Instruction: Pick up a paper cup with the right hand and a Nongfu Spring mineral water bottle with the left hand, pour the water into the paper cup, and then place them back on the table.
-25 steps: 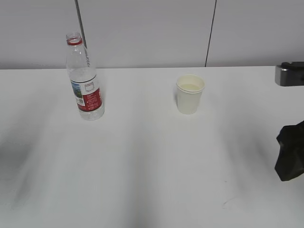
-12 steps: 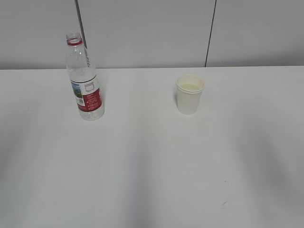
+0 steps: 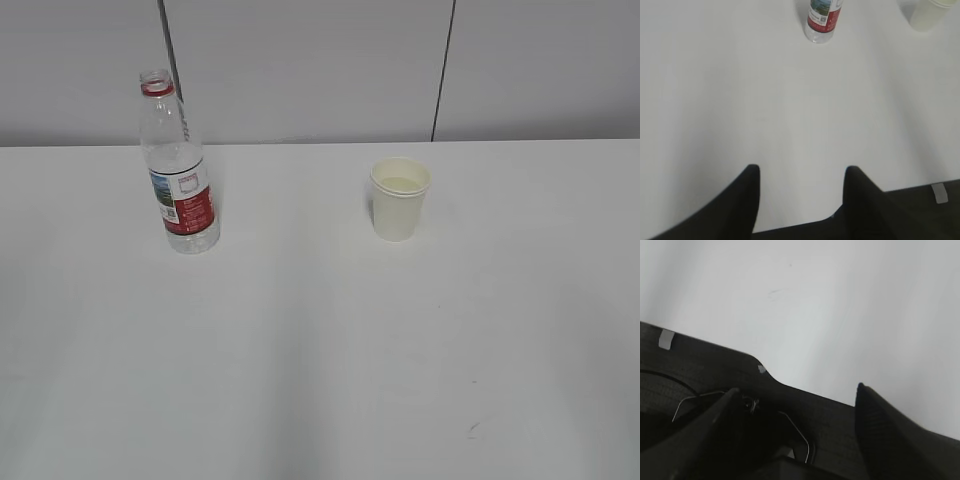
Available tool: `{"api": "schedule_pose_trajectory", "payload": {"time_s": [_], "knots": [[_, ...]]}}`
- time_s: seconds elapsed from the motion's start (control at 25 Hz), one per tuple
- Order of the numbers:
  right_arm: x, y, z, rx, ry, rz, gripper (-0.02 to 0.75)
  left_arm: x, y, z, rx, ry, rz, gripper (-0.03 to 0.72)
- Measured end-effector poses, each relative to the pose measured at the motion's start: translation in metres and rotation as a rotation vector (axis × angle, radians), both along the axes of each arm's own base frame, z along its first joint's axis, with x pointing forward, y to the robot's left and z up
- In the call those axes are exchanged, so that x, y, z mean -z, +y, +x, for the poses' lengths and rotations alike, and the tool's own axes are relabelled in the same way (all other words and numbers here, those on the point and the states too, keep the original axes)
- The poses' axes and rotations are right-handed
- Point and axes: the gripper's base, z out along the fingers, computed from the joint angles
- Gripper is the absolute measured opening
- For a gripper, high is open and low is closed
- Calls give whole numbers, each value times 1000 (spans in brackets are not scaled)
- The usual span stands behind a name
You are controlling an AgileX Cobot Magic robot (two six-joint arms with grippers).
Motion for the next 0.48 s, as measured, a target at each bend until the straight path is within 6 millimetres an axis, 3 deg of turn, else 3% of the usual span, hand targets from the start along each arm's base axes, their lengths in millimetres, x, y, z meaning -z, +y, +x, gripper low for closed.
{"api": "schedule_pose_trajectory", "payload": {"time_s": [0.24,0.48], "knots": [[2,-11,-39,-3,-195,53,519,26,8,-31,33,-101,19,344],[4,-19,-65,-16,-346,74,519,54,10,-43,73,-192,31,344]]}}
